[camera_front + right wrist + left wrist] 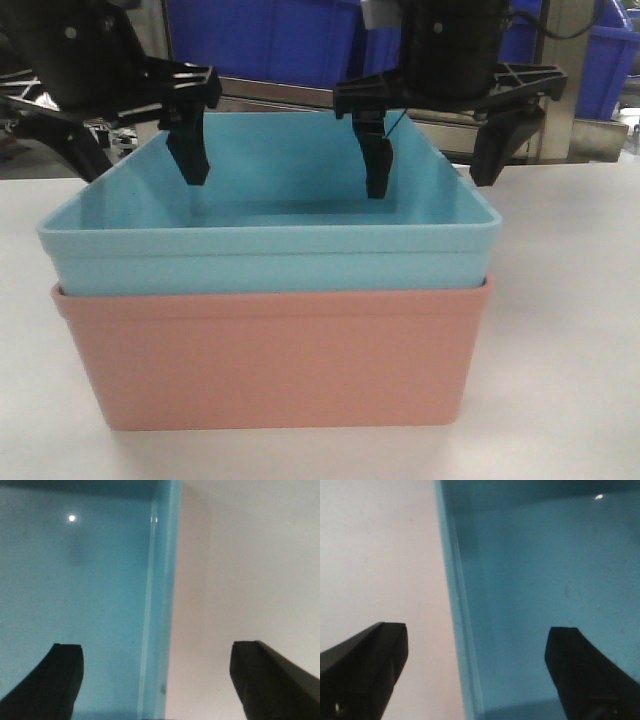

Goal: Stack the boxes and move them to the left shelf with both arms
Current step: 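Grip opposite rims of the light-blue bin with both grippers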

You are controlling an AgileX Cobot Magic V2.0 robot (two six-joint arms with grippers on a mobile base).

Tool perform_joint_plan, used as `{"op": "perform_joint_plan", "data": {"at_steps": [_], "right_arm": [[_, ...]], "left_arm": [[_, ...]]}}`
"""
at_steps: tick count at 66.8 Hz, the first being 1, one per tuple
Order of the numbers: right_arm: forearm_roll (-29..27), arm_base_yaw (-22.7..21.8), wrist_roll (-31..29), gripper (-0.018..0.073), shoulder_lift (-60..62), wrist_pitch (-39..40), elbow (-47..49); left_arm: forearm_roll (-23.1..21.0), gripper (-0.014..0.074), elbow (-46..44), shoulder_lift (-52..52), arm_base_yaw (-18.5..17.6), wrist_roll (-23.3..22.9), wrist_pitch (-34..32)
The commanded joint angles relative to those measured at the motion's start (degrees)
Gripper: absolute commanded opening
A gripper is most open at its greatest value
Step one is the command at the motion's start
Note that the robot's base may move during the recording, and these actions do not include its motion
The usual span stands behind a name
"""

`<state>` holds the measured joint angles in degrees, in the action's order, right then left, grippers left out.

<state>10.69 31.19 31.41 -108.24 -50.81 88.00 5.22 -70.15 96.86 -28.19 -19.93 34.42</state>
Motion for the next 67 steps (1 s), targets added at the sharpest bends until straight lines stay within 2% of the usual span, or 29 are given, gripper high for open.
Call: {"op": "perform_joint_plan", "data": {"at_steps": [1, 20, 24, 29, 34, 45, 50, 51, 55, 67], "right_arm": [[1.11, -0.21, -0.80, 0.0624, 1.82, 2.27, 1.76], [1.16, -0.21, -2.86, 0.0619, -1.82, 4.19, 1.60], [1.16, -0.21, -3.22, 0.0585, -2.18, 4.44, 1.55], [1.24, -0.21, -3.80, 0.0493, -2.43, 4.44, 1.55], [1.24, -0.21, -3.92, 0.0358, -2.43, 4.38, 1.55], [1.24, -0.21, -3.97, 0.0038, -2.43, 4.05, 1.55], [1.24, -0.21, -3.97, 0.0064, -2.43, 4.05, 1.55], [1.39, -0.21, -3.97, 0.0062, -2.43, 4.05, 1.55], [1.85, -0.21, -3.97, 0.0055, -2.43, 4.47, 1.55], [3.33, -0.21, -3.97, 0.0056, -2.00, 3.84, 1.55]], "left_arm": [[-0.36, 0.0462, -2.12, -0.59, -0.20, -0.13, -3.10], [-0.92, 0.0461, -2.12, 4.96, -0.20, -2.17, -3.21], [-1.34, 0.0461, -2.12, 5.93, -0.20, -2.17, -3.51], [-1.50, 0.0451, -2.12, 6.71, -0.20, -2.17, -3.51], [-1.64, 0.0395, -2.12, 7.18, -0.20, -2.17, -3.51], [-1.64, 0.0137, -2.12, 7.25, -0.20, -2.17, -3.31], [-1.64, -0.0020, -2.12, 7.25, -0.20, -2.17, -3.16], [-1.64, -0.0028, -2.12, 7.25, -0.20, -2.17, -3.16], [-1.64, 0.0004, -2.12, 7.25, -0.20, -2.17, -3.16], [-1.73, -0.0008, -2.27, 6.37, -0.20, -3.47, -0.88]]}}
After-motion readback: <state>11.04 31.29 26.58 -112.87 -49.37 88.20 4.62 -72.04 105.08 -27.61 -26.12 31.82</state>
